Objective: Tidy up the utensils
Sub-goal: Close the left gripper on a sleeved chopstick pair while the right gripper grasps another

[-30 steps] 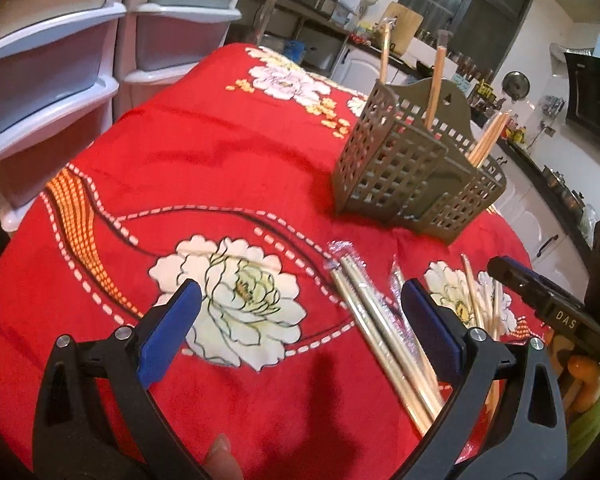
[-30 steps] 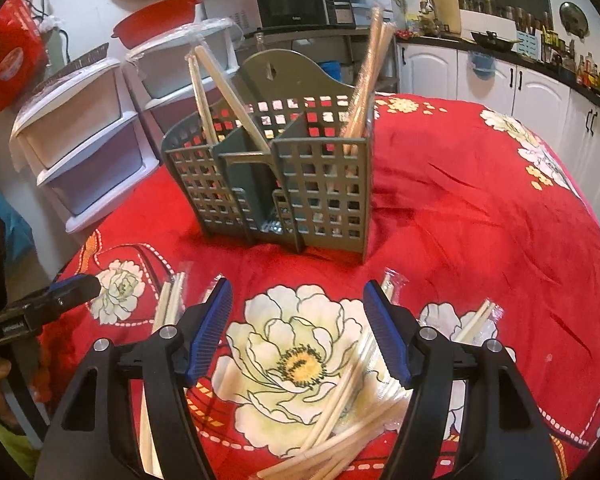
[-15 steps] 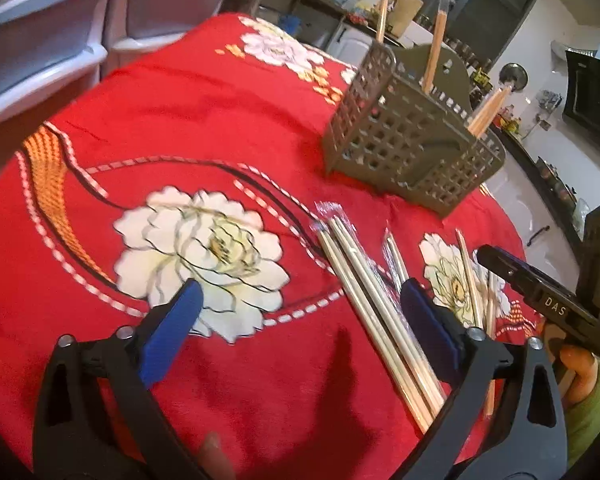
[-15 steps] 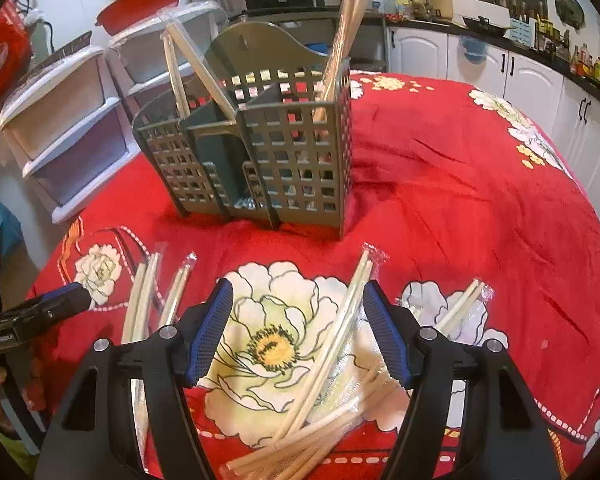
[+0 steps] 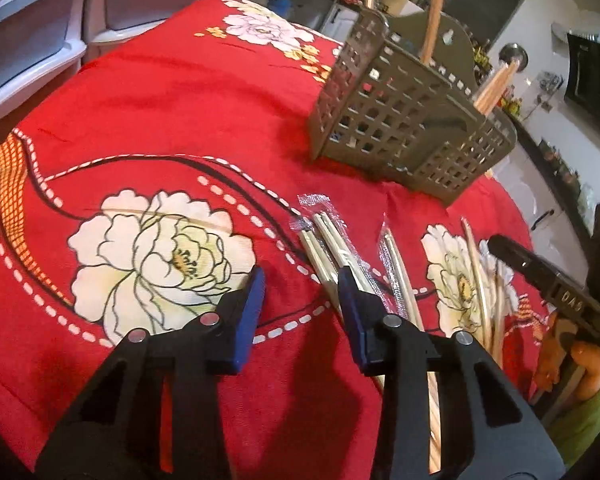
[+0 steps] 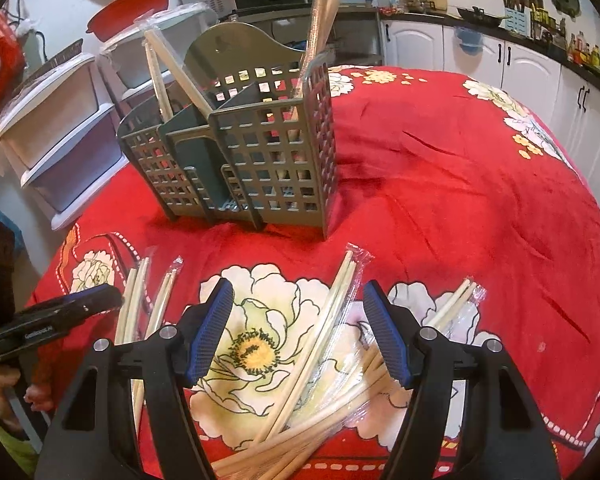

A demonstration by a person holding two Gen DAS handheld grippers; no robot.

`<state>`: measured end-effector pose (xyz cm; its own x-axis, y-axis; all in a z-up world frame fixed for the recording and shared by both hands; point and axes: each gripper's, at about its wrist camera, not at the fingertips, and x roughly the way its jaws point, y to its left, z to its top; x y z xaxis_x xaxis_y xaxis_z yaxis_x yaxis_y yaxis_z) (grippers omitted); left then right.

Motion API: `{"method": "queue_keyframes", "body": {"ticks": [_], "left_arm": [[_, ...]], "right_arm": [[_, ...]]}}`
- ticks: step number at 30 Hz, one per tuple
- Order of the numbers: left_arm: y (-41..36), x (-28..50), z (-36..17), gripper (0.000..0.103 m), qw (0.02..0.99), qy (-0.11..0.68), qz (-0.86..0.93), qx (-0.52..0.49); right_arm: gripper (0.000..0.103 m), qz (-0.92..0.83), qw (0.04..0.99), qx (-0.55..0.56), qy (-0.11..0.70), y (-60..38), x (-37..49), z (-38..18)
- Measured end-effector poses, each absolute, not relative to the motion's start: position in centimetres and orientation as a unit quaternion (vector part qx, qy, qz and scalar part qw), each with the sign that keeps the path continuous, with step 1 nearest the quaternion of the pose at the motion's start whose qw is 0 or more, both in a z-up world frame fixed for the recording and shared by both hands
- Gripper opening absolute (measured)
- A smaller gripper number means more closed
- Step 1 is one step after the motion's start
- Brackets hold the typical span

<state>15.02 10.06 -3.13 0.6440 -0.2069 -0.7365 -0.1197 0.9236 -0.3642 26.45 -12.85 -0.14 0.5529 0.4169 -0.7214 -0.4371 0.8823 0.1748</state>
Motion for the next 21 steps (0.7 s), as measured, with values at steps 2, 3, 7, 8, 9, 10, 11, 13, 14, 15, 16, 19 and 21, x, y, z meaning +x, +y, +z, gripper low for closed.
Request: {"method": "queue_keyframes", "body": {"ticks": [2, 3, 7, 8, 9, 10, 11, 13, 14, 15, 16, 19, 21], "left_arm": [[9.8, 15.2, -3.1, 0.025, 0.885, 0.423, -0.028, -0.192], [9.8, 15.3, -3.2, 0.023, 0.883, 0.426, -0.034, -0.196], [9.6, 16.0, -3.3, 0.02, 0.881, 0.431, -0.029, -0.194], [9.5, 16.1, -3.3, 0.019, 0.88, 0.433, -0.026, -0.193], [9.5, 16.3, -3.3, 0.019, 0.88, 0.435, -0.024, -0.191], [9.5, 16.5, -3.3, 0.018, 0.879, 0.437, -0.022, -0.189], [9.4, 16.6, -3.3, 0.017, 0.879, 0.438, -0.02, -0.187], [9.4, 16.9, -3.4, 0.015, 0.881, 0.437, -0.015, -0.182], [9.4, 17.0, -3.4, 0.014, 0.882, 0.436, -0.012, -0.182], [9.5, 17.2, -3.5, 0.014, 0.882, 0.433, -0.01, -0.183], [9.5, 17.3, -3.5, 0.014, 0.883, 0.432, -0.009, -0.184], [9.5, 17.5, -3.5, 0.014, 0.882, 0.433, -0.007, -0.185], [9.4, 17.7, -3.5, 0.014, 0.881, 0.435, -0.006, -0.184]], "right_arm": [[0.065, 0.243, 0.88, -0.02, 0.408, -12.8, 26.7, -0.2], [0.065, 0.243, 0.879, -0.022, 0.41, -12.8, 26.8, -0.2], [0.065, 0.249, 0.872, -0.018, 0.421, -12.9, 27.5, -0.8], [0.065, 0.249, 0.871, -0.02, 0.422, -12.8, 27.6, -0.8], [0.065, 0.248, 0.871, -0.023, 0.423, -12.7, 27.7, -0.9], [0.065, 0.247, 0.871, -0.025, 0.425, -12.6, 27.9, -1.0], [0.065, 0.247, 0.87, -0.026, 0.427, -12.6, 28.0, -1.1], [0.065, 0.248, 0.867, -0.028, 0.431, -12.5, 28.3, -1.2], [0.065, 0.248, 0.866, -0.028, 0.433, -12.4, 28.4, -1.4], [0.065, 0.246, 0.865, -0.028, 0.437, -12.4, 28.6, -1.5], [0.065, 0.242, 0.863, -0.029, 0.443, -12.4, 28.9, -1.8], [0.064, 0.234, 0.857, -0.028, 0.459, -12.3, 29.7, -2.4], [0.062, 0.231, 0.854, -0.031, 0.465, -12.0, 30.1, -2.7]]}}
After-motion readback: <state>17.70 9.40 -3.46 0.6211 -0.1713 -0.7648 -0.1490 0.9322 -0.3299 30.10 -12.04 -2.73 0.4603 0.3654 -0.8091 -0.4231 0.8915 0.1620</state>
